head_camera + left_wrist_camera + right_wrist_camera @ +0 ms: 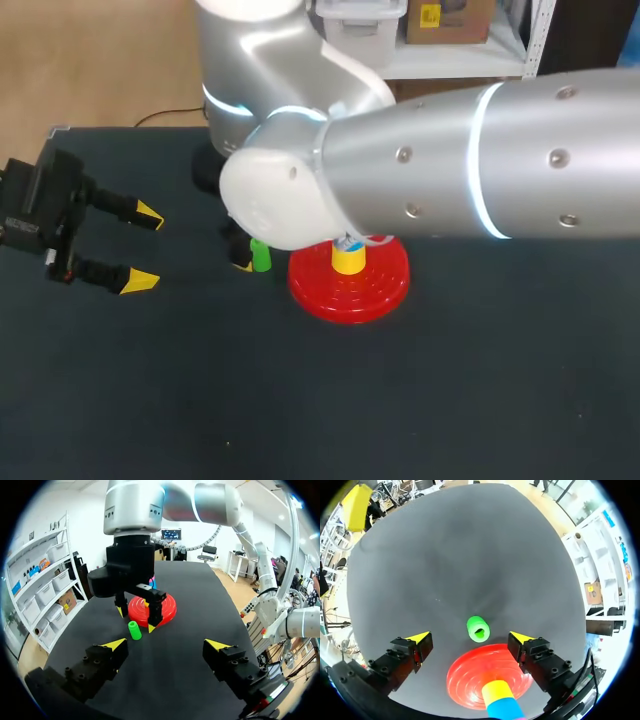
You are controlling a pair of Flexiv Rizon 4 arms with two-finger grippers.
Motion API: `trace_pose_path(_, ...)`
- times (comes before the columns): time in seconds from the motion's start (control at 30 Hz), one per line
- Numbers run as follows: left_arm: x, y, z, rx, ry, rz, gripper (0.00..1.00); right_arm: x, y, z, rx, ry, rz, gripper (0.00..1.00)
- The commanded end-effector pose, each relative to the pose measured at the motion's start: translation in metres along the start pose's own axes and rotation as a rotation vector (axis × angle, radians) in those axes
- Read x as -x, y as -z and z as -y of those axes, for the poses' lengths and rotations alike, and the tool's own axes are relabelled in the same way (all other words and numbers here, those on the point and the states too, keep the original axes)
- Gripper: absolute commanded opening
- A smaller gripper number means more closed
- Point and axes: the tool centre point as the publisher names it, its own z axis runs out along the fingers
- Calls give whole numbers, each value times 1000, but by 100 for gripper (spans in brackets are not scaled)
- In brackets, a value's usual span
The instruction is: Pick up and stack the cylinders on the red base in this order: pink,purple,orange,green
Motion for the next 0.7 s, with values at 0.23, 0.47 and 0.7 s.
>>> trace_pose_path(0.23, -2, 0, 1, 3, -3, 4, 100, 0, -11, 2, 4, -11, -13, 100)
trace_pose_path(0.47, -2, 0, 1, 3, -3, 4, 100, 0, -15, 2, 6, -14, -20, 100)
trace_pose_path(0.7, -2, 0, 1, 3, -3, 4, 100, -1, -19, 3, 6, -22, -27, 100)
